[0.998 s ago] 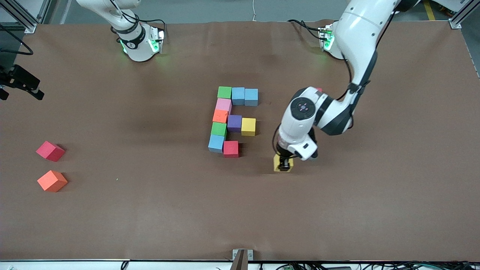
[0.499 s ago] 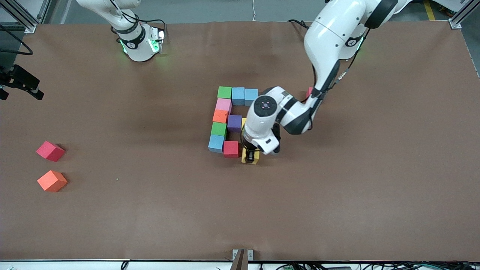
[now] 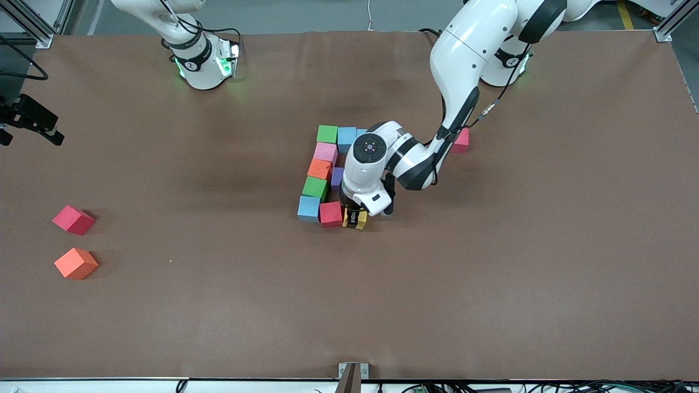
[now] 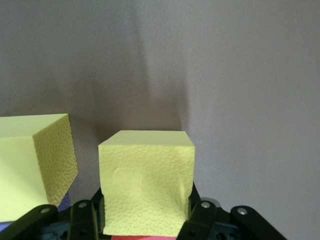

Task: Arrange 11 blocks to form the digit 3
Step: 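Carry the yellow cube beside the pink cube with the left gripper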

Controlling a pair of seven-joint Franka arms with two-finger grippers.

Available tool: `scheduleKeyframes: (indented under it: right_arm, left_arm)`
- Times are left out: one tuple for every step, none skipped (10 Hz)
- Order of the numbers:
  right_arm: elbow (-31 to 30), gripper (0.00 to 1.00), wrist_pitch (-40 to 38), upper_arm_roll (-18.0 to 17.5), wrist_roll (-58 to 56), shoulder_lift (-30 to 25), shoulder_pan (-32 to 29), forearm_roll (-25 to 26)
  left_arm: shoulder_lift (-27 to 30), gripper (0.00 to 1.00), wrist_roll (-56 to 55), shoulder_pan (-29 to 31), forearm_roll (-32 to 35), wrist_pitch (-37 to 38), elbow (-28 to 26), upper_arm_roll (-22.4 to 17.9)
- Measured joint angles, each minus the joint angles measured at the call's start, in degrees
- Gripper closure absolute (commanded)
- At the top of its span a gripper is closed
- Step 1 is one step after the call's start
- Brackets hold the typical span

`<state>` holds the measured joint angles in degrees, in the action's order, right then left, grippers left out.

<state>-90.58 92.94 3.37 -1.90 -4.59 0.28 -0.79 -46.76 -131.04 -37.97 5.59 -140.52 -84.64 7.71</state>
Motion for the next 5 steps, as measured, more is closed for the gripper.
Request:
scheduleKeyframes:
  right_arm:
    - [0.00,0.00,-0.02,0.00,-0.01,0.00,0.00,0.00]
    - [0.00,0.00,-0.04,0.00,-0.02,0.01,0.00,0.00]
    - [0.00,0.00,-0.05,-0.01,-0.03,0.01,0.00,0.00]
    - [0.00,0.00,-0.07,-0.01,-0.03,0.02,0.00,0.00]
    - [0.00,0.00,-0.07,-0.02,-0.04,0.04,0.00,0.00]
  left_arm:
    - [-0.11,0.72,-0.92,0.00,0.00,0.08,0.02,-0.02]
    - [-0.13,0.72,-1.78,0.00,0.00,0.08,0.08,-0.09]
    - [-0.14,0.72,-2.08,0.00,0.00,0.11,0.10,-0.16]
    - [-0.15,0.72,-2.22,-0.01,0.00,0.11,0.10,-0.17]
    - [-0.16,0.71,-2.54,-0.01,0.00,0.11,0.11,-0.17]
